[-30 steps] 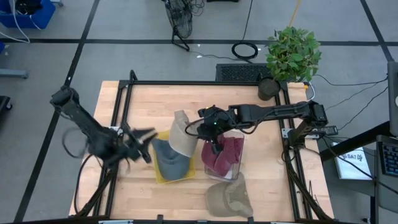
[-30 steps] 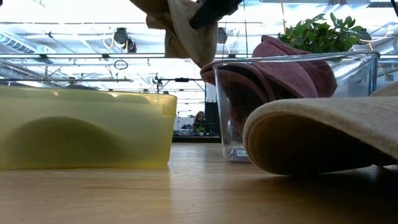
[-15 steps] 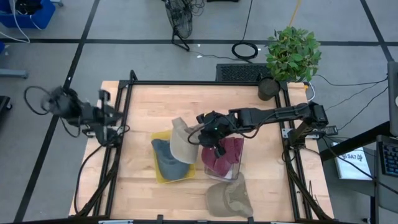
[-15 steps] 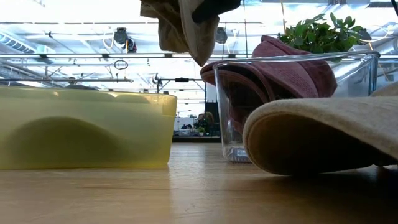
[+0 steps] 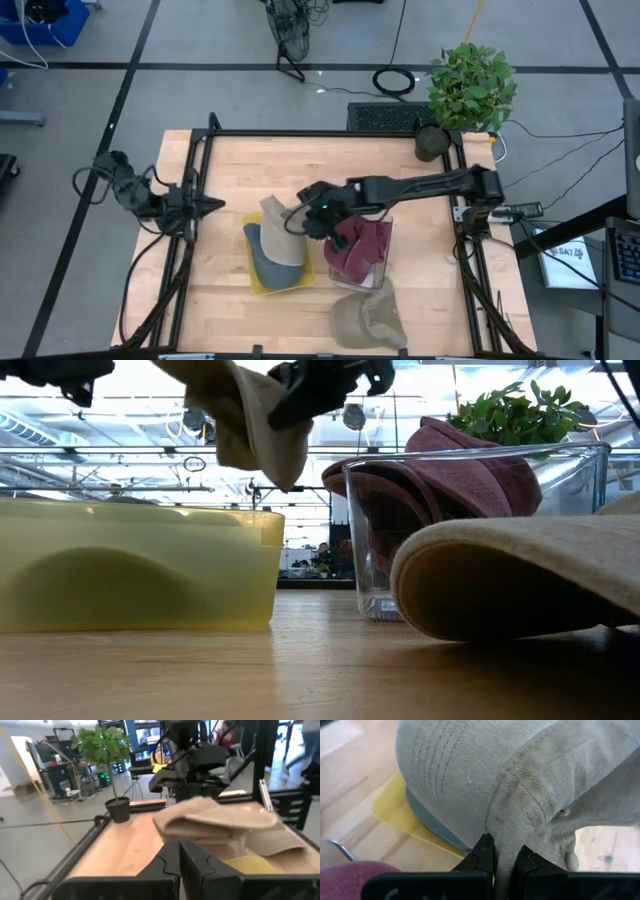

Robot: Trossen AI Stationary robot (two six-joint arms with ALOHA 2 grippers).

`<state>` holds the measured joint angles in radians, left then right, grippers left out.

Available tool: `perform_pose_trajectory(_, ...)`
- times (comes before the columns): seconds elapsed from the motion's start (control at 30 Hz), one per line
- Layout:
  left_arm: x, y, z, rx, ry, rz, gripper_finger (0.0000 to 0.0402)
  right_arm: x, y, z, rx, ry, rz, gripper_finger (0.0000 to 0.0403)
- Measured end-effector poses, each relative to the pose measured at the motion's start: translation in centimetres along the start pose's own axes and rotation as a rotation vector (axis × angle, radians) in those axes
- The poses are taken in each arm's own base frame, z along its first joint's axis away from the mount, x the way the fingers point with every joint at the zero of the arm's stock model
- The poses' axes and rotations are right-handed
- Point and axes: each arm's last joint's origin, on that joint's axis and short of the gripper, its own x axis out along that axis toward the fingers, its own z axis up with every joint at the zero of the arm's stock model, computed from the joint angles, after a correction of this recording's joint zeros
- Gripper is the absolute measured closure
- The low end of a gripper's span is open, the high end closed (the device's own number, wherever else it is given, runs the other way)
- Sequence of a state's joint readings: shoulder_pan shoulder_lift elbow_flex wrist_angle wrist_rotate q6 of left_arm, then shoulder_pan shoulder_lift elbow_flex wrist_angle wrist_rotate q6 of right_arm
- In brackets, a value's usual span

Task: Pick & Place hat
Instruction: Put the top brown cap into the yellow bin

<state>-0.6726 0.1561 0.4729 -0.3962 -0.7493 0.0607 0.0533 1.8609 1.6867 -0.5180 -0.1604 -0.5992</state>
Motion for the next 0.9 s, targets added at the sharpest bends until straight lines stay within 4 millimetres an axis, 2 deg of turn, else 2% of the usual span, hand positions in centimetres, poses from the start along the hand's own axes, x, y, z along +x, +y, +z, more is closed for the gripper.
perform_pose_trajectory(0.2, 0.7, -0.6, -1.8, -0.053, -0.049, 0.036, 0.0383, 3.1, 0.9, 1.2, -0.135, 0.077, 0.093, 0.0393)
perform_pose_trajectory(0.37, 0.8, -0.7, -1.8, -0.081, -0.089, 0.081, 0.0398, 5.3, 0.5, 2.0, -0.127, 0.088, 0.079, 0.0392)
perform_pose_trajectory(0.57, 1.0, -0.8, -1.9, -0.089, -0.074, 0.092, 0.0379, 8.7, 0.7, 0.9, -0.139, 0.163, 0.128, 0.0392)
perform_pose_trajectory(0.9, 1.0, -0.9, -2.2, -0.041, -0.050, 0.085, 0.0397, 11.0, 1.5, -0.9, -0.118, 0.252, 0.203, 0.0392)
